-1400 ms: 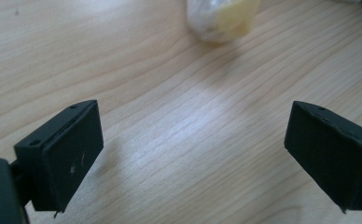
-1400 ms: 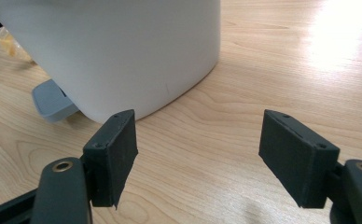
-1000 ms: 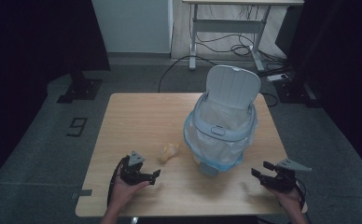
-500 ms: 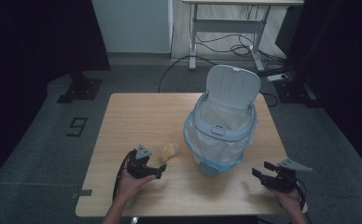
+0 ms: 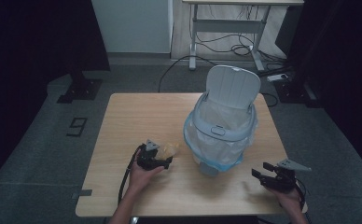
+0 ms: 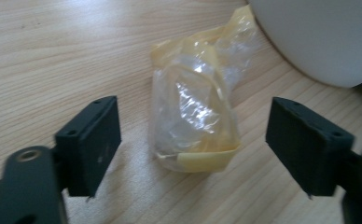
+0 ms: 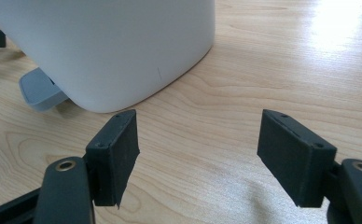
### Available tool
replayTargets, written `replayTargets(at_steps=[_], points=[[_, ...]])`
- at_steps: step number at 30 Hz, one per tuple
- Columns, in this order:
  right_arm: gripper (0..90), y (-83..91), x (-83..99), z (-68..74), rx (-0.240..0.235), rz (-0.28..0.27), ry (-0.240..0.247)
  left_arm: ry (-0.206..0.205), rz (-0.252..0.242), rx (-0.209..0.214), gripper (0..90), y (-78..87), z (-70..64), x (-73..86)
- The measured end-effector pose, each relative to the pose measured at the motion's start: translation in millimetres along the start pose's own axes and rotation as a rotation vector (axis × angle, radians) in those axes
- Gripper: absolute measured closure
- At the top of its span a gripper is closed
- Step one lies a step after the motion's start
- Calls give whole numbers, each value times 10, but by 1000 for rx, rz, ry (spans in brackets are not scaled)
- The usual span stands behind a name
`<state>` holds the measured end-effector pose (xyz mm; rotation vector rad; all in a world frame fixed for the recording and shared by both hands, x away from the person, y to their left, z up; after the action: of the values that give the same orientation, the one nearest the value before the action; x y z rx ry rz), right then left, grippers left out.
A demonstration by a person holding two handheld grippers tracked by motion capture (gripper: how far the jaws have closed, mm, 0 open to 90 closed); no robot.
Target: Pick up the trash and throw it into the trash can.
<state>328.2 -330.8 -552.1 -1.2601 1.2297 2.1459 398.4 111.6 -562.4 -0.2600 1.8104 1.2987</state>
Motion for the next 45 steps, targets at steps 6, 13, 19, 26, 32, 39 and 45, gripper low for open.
replayTargets(at_steps=[6, 13, 19, 26, 32, 39, 45], points=[[286, -19, 4, 29, -3, 6, 13, 44, -5, -37, 338, -18, 45, 9], [286, -25, 16, 23, 4, 16, 19, 15, -13, -8, 531, -37, 12, 5], [289, 3, 11, -10, 11, 7, 14, -18, -34, -2, 584, 5, -9, -8], [290, 29, 3, -27, 15, -2, 13, -8, -79, 39, 613, 202, 5, -46], [291, 35, 0, -42, 16, -4, 13, 12, -146, 53, 614, 481, 71, -93], [291, 46, 0, -55, 17, -9, 5, 39, -201, 75, 615, 699, 129, -160], [291, 42, 5, -60, 19, -6, 8, 36, -227, 97, 617, 807, 115, -221]])
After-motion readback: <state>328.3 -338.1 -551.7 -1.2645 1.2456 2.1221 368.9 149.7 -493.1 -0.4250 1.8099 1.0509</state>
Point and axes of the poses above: each handheld gripper's, and its own axes: y roughly backward along the jaws, x roughly out of its underside, z roughly to its left, the point moved 4 cm from there along -y, roughly forward along the jaws, and after that the axes turned 4 degrees about -x, right-handed, at the moved point
